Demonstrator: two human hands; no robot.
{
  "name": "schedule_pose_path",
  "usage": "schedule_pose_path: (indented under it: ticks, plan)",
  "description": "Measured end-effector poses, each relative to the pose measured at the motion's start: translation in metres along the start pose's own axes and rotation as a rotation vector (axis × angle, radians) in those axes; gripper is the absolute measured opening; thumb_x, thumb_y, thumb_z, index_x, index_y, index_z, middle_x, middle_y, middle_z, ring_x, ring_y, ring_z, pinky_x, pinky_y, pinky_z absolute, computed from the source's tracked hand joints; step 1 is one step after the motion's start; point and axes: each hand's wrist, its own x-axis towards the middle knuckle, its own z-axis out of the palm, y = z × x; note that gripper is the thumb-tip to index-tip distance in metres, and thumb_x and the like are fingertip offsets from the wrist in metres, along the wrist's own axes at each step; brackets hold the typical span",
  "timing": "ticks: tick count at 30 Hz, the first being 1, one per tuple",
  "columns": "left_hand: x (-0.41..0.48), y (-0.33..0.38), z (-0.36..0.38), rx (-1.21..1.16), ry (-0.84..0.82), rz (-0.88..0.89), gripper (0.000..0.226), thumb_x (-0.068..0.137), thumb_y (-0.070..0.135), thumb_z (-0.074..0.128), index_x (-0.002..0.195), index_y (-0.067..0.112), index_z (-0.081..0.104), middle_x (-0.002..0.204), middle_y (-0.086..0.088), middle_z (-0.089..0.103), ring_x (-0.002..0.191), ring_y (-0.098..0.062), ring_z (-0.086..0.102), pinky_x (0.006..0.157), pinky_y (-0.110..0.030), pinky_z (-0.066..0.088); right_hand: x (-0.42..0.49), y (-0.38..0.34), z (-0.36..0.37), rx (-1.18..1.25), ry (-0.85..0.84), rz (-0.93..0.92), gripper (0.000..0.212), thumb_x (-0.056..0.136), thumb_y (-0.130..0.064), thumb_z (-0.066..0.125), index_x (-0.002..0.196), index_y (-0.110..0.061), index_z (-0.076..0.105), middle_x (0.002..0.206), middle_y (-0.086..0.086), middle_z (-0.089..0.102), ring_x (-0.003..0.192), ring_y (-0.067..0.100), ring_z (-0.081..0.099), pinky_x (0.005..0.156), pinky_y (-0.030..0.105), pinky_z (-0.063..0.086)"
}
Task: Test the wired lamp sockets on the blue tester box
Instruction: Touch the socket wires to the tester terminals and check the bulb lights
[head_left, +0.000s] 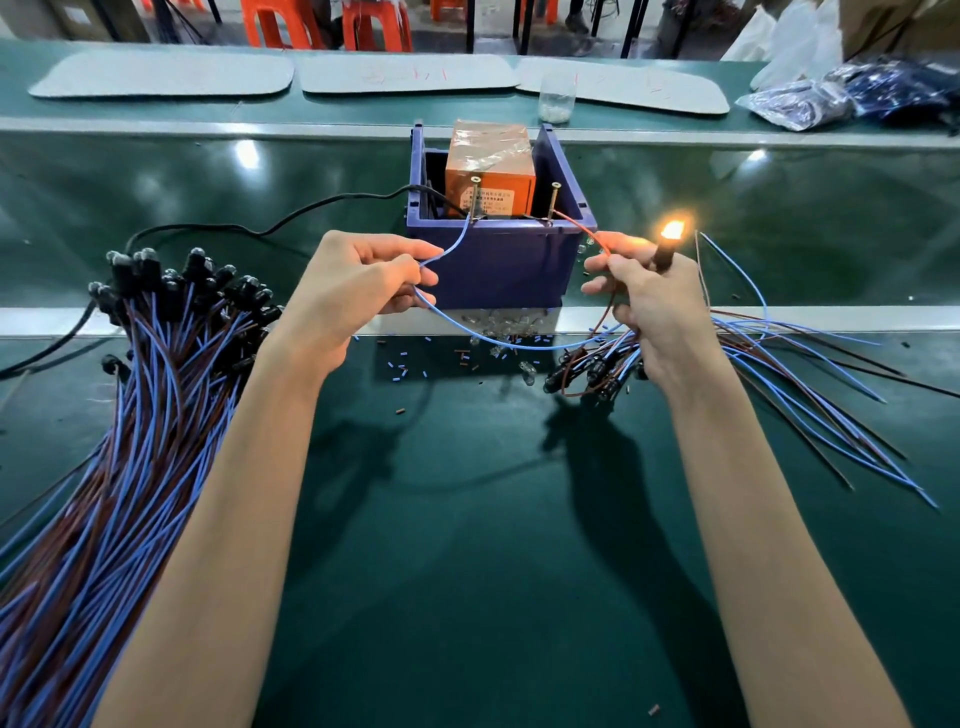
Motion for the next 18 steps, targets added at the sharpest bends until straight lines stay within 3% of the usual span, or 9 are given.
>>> schedule_pose_path:
  ticks: [5, 8, 10, 12, 14, 16, 18]
  plan:
    - [-0.001, 0.003, 0.002, -0.026, -0.007, -0.011, 0.035, 0.086, -0.005, 0.049, 0.086, 0.020, 0.073, 0.069, 0.003, 0.070, 0.056, -0.006, 0.066, 0.060, -0.013, 0.052, -0.004, -0.003, 0.000, -0.013, -0.017, 0.016, 0.026, 0.097, -0.002, 0.042, 0.103, -0.013, 0.065, 0.080, -0.001, 0.066, 0.057, 0.002, 0.064, 0.037, 0.012, 0.026]
    - [-0.001, 0.002, 0.001, -0.001, -0.044, -0.016, 0.032, 0.088, -0.004, 0.050, 0.087, 0.020, 0.072, 0.071, 0.003, 0.071, 0.056, -0.006, 0.065, 0.058, -0.013, 0.051, -0.006, -0.011, -0.006, -0.128, -0.055, 0.069, 0.026, 0.102, -0.029, 0.043, 0.098, -0.019, 0.067, 0.077, -0.008, 0.070, 0.067, 0.002, 0.066, 0.047, 0.015, 0.036]
    - [-0.001, 0.001, 0.001, 0.044, -0.100, -0.012, 0.028, 0.087, -0.004, 0.053, 0.087, 0.017, 0.072, 0.069, 0.004, 0.072, 0.057, -0.006, 0.065, 0.060, -0.013, 0.051, -0.004, -0.017, -0.014, -0.270, -0.059, 0.089, 0.041, 0.100, -0.047, 0.038, 0.093, -0.019, 0.068, 0.081, -0.006, 0.069, 0.073, 0.003, 0.062, 0.062, 0.020, 0.039]
    - [-0.003, 0.000, -0.001, 0.079, -0.227, 0.002, 0.022, 0.085, -0.005, 0.058, 0.086, 0.014, 0.070, 0.069, 0.001, 0.072, 0.059, -0.006, 0.066, 0.060, -0.013, 0.051, 0.000, -0.023, -0.026, -0.382, -0.003, 0.087, 0.059, 0.098, -0.059, 0.032, 0.089, -0.014, 0.070, 0.078, -0.002, 0.067, 0.066, 0.003, 0.054, 0.062, 0.020, 0.035]
    - [-0.006, 0.000, -0.004, 0.176, -0.468, 0.045, 0.017, 0.086, -0.002, 0.063, 0.086, 0.013, 0.069, 0.078, -0.005, 0.074, 0.068, -0.009, 0.068, 0.063, -0.014, 0.051, 0.000, -0.029, -0.038, -0.340, 0.031, 0.088, 0.070, 0.096, -0.063, 0.030, 0.078, -0.008, 0.069, 0.060, 0.001, 0.063, 0.044, 0.001, 0.046, 0.045, 0.013, 0.033]
    - [-0.010, 0.000, -0.005, 0.314, -0.716, 0.070, 0.017, 0.089, 0.001, 0.062, 0.090, 0.015, 0.070, 0.086, -0.004, 0.075, 0.077, -0.009, 0.068, 0.067, -0.016, 0.051, -0.002, -0.034, -0.047, -0.249, 0.049, 0.058, 0.070, 0.096, -0.062, 0.031, 0.069, -0.009, 0.066, 0.047, -0.001, 0.061, 0.034, 0.003, 0.043, 0.037, 0.010, 0.031]
    - [-0.012, -0.001, -0.002, 0.419, -0.829, 0.043, 0.018, 0.090, 0.005, 0.062, 0.094, 0.020, 0.072, 0.089, 0.002, 0.075, 0.078, -0.003, 0.067, 0.070, -0.016, 0.051, -0.005, -0.037, -0.051, -0.162, 0.119, -0.033, 0.063, 0.098, -0.057, 0.036, 0.067, -0.011, 0.065, 0.049, -0.001, 0.063, 0.039, 0.006, 0.051, 0.041, 0.012, 0.038]
